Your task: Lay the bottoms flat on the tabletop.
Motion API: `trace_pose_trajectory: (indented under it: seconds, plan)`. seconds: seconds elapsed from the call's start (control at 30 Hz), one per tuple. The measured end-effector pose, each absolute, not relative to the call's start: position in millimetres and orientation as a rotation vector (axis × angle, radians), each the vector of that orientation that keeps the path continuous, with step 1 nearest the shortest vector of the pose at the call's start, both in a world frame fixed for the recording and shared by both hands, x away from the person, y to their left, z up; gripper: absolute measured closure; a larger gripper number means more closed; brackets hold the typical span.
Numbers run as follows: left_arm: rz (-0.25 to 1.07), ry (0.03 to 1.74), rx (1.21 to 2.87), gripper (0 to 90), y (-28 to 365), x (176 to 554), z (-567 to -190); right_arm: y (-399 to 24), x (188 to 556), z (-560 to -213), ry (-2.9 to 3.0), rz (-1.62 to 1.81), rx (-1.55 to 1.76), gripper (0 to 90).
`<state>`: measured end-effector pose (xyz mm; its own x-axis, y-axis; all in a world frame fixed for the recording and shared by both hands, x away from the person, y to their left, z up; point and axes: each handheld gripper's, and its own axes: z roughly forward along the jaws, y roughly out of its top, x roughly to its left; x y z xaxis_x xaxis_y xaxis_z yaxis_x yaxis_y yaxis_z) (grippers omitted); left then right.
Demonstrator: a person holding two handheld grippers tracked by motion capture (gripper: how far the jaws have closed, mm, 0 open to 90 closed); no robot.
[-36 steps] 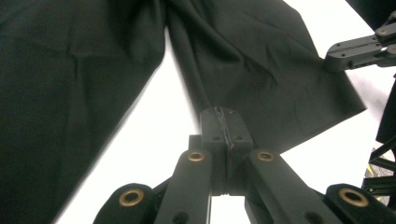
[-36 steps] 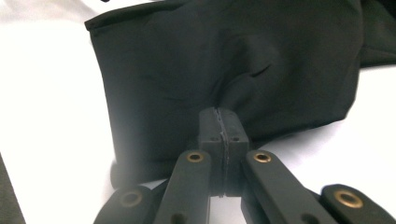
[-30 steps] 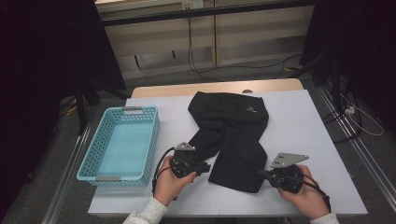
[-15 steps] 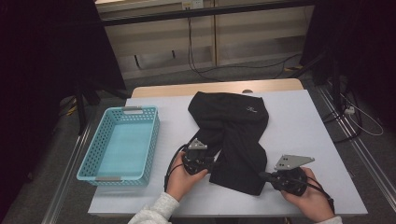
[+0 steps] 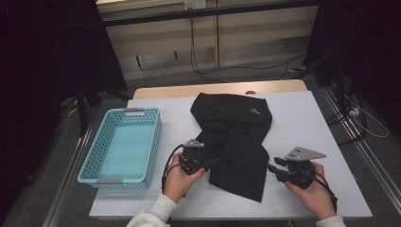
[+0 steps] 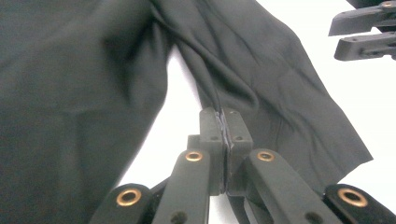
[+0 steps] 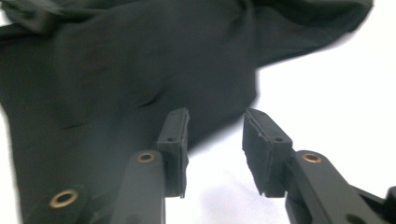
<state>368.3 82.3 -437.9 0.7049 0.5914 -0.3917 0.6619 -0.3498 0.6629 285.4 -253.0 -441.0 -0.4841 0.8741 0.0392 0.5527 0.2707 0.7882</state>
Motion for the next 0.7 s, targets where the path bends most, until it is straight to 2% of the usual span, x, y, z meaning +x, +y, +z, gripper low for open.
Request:
trace_pose_trajectory:
  seconds: [0.7]
  plan:
    - [-0.052, 1.093, 1.970, 89.2, 123, 382, -429, -250, 340, -449, 2.073, 1.062, 1.401, 52.3]
